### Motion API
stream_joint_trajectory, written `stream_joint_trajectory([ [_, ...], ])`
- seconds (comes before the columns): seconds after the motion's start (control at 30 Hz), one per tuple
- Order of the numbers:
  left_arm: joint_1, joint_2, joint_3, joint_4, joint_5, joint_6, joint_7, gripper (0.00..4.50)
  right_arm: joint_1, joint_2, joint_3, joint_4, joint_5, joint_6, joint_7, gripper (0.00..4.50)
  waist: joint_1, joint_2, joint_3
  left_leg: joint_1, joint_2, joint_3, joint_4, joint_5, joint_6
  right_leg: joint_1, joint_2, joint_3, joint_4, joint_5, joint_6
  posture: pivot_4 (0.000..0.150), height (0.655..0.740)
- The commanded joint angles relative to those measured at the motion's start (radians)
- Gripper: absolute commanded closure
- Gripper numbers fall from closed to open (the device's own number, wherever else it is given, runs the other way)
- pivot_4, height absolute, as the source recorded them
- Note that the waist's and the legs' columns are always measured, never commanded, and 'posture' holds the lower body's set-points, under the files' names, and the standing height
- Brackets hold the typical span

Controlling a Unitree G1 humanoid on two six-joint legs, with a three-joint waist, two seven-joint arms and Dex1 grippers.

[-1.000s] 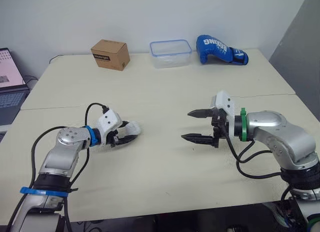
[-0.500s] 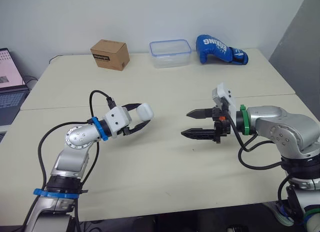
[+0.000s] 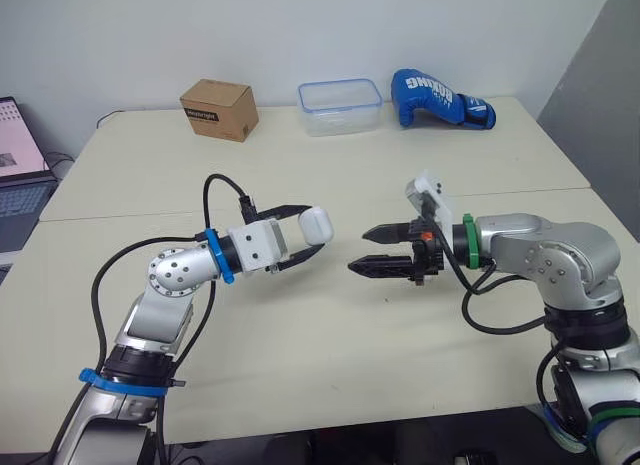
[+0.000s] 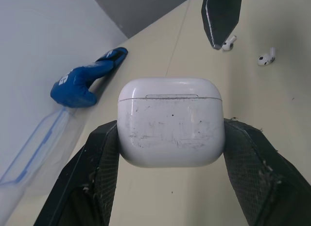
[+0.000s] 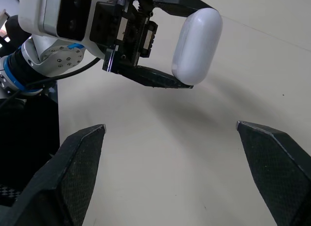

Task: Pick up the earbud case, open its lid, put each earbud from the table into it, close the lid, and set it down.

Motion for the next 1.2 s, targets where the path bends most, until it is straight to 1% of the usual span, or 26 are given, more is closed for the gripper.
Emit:
stream_joint_trajectory([
  [0.03,-0.032,0.003,-0.011,-0.055,-0.001,-0.028,-0.007,1.75,-0.039,0.039,-0.047,0.011,0.04,0.044,-0.043,0.0,0.0,0.0,0.0,0.0,0.0,0.0,0.0,0.0,0.0,0.0,0.0,0.0,0.0,0.0,0.0,0.15,0.7307],
  [0.23,-0.06,0.002,-0.051,-0.074,0.027,-0.061,-0.009,1.75,-0.087,0.138,-0.132,0.072,0.098,0.141,-0.123,0.0,-0.001,0.0,0.0,0.0,0.0,0.0,0.0,0.0,0.0,-0.001,0.0,0.001,0.001,0.0,0.0,0.15,0.7307],
  [0.43,-0.068,0.001,-0.068,-0.073,0.036,-0.083,-0.011,1.75,-0.104,0.179,-0.177,0.081,0.139,0.206,-0.174,0.0,-0.001,0.0,0.0,0.0,0.0,0.0,0.0,0.0,0.0,-0.001,0.0,0.001,0.001,0.0,0.0,0.15,0.7307],
  [0.53,-0.079,-0.008,-0.07,-0.07,0.036,-0.084,-0.009,1.75,-0.102,0.186,-0.183,0.069,0.15,0.223,-0.193,0.58,-0.002,0.0,0.0,0.0,0.0,0.0,0.0,0.0,0.0,-0.001,0.0,0.001,0.001,0.0,0.0,0.15,0.7307],
  [0.57,-0.081,-0.009,-0.071,-0.069,0.036,-0.083,-0.008,1.75,-0.102,0.188,-0.184,0.067,0.152,0.229,-0.196,0.96,-0.002,0.0,0.0,0.0,0.0,0.001,0.0,0.0,0.0,-0.001,0.0,0.001,0.001,0.0,0.0,0.15,0.7307],
  [0.6,-0.084,-0.011,-0.07,-0.067,0.036,-0.083,-0.008,1.75,-0.102,0.189,-0.184,0.065,0.155,0.235,-0.197,1.22,-0.002,0.0,0.0,0.0,0.0,0.0,0.0,0.0,0.0,-0.001,0.0,0.001,0.001,0.0,0.0,0.15,0.7307],
  [0.63,-0.087,-0.013,-0.07,-0.064,0.036,-0.083,-0.008,1.75,-0.101,0.188,-0.183,0.061,0.158,0.24,-0.197,1.61,-0.002,0.0,0.0,0.0,0.0,0.001,0.0,0.0,0.0,-0.001,0.0,0.001,0.001,0.0,0.0,0.15,0.7307],
  [0.87,-0.106,-0.02,-0.069,-0.048,0.034,-0.09,-0.009,1.75,-0.1,0.191,-0.187,0.056,0.179,0.261,-0.212,1.61,-0.002,0.0,0.0,0.0,0.0,0.001,0.0,0.0,0.0,-0.001,0.0,0.001,0.001,0.0,0.0,0.15,0.7307],
  [1.2,-0.093,-0.015,-0.074,-0.045,0.033,-0.105,-0.02,1.75,-0.105,0.2,-0.196,0.062,0.187,0.262,-0.23,1.61,-0.003,0.0,0.0,0.0,0.0,0.001,0.0,0.0,0.0,-0.001,0.0,0.001,0.001,0.0,0.0,0.15,0.7307],
])
